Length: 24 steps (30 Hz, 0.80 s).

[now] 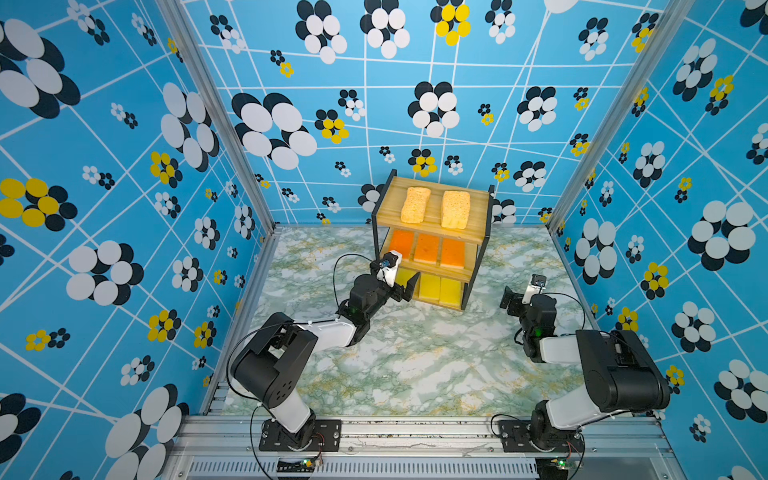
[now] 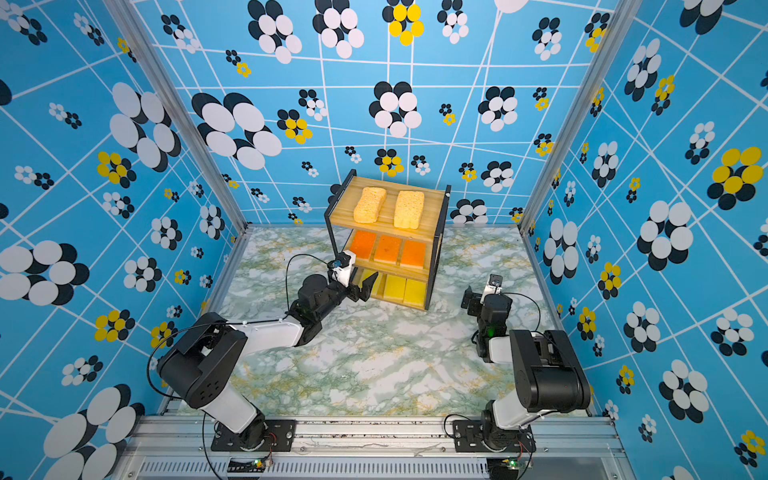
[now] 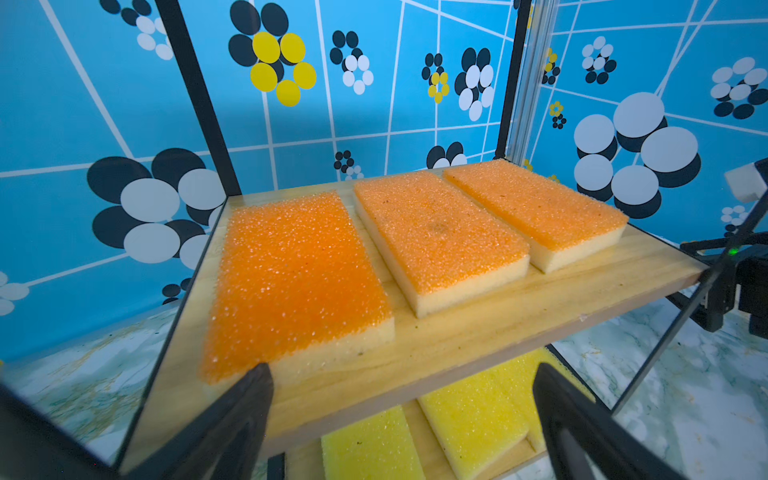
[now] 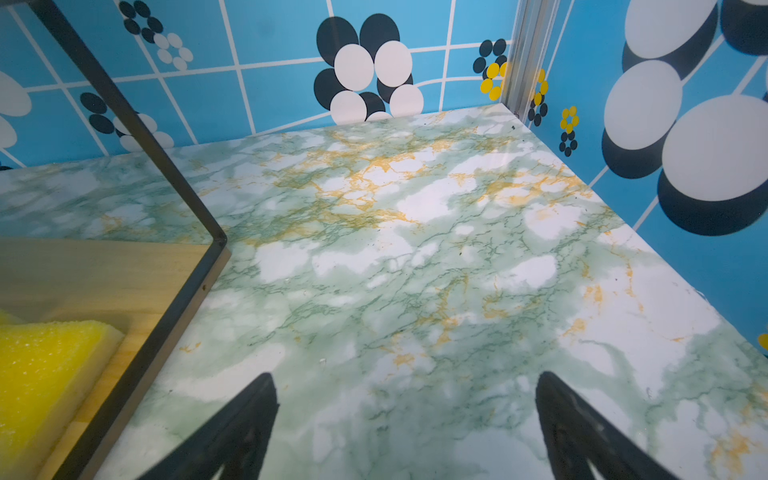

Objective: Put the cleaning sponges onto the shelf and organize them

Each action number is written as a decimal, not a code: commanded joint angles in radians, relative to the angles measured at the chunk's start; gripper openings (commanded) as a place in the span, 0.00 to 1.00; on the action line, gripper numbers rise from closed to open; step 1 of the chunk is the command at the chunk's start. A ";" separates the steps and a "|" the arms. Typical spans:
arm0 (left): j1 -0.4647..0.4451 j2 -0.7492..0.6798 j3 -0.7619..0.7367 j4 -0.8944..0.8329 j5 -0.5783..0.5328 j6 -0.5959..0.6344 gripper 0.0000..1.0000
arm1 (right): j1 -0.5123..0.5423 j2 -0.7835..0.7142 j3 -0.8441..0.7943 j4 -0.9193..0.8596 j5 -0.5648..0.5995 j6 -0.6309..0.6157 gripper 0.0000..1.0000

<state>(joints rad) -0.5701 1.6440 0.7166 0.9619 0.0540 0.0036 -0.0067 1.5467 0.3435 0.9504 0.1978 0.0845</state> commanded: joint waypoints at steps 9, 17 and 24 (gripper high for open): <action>-0.052 -0.084 -0.014 -0.038 0.039 0.022 0.99 | 0.010 -0.002 0.020 -0.005 0.011 -0.015 0.99; -0.108 -0.268 -0.052 -0.262 0.031 0.018 0.99 | 0.009 -0.002 0.020 -0.007 0.012 -0.015 0.99; -0.076 -0.519 -0.172 -0.473 -0.248 0.041 0.99 | 0.010 -0.002 0.020 -0.007 0.012 -0.015 0.99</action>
<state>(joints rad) -0.6693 1.1954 0.5793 0.6312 -0.0513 0.0231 -0.0067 1.5467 0.3435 0.9504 0.2005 0.0845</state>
